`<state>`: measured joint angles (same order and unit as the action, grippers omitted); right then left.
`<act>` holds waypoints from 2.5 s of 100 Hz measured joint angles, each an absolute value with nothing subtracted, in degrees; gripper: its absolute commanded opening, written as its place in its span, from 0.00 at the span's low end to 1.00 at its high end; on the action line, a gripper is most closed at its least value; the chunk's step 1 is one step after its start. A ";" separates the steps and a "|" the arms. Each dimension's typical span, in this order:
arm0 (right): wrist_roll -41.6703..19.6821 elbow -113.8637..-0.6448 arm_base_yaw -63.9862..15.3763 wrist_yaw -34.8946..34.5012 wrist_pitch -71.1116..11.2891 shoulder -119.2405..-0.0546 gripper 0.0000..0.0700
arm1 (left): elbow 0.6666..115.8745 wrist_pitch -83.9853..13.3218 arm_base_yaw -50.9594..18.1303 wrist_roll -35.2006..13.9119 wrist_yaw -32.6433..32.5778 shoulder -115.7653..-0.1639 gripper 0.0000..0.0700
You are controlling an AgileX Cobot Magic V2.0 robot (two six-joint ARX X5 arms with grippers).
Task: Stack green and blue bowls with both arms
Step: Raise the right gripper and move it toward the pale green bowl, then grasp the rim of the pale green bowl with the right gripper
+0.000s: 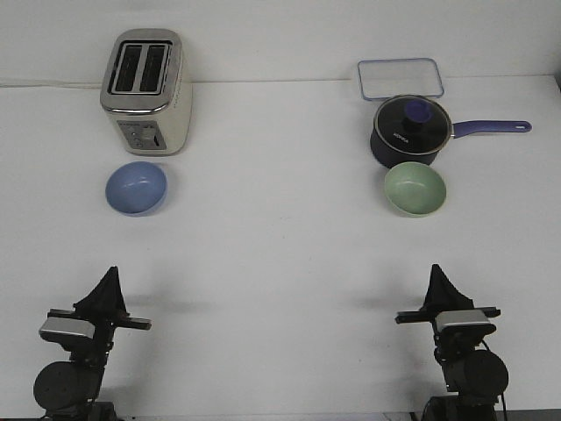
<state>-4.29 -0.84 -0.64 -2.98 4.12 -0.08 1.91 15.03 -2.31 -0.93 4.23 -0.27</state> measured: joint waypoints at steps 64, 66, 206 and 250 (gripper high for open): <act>-4.29 -9.67 -0.64 -2.96 -4.47 -1.39 0.00 | 1.91 15.03 -2.31 -0.93 4.23 -0.27 0.02; -4.29 -10.70 -0.64 -2.96 -5.52 -1.87 0.00 | 1.91 15.03 -2.31 -0.93 4.23 -0.27 0.02; -4.29 -53.30 -0.64 -2.98 -47.40 -44.62 0.61 | 1.91 15.03 -2.31 -0.93 4.23 -0.27 0.02; -4.69 -57.74 3.86 -2.81 -45.67 -54.08 0.61 | 1.91 15.03 -2.31 -0.93 4.23 -0.27 0.02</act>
<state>-4.69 -57.74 3.86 -2.81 -45.67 -54.08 1.91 15.03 -2.31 -0.93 4.23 -0.27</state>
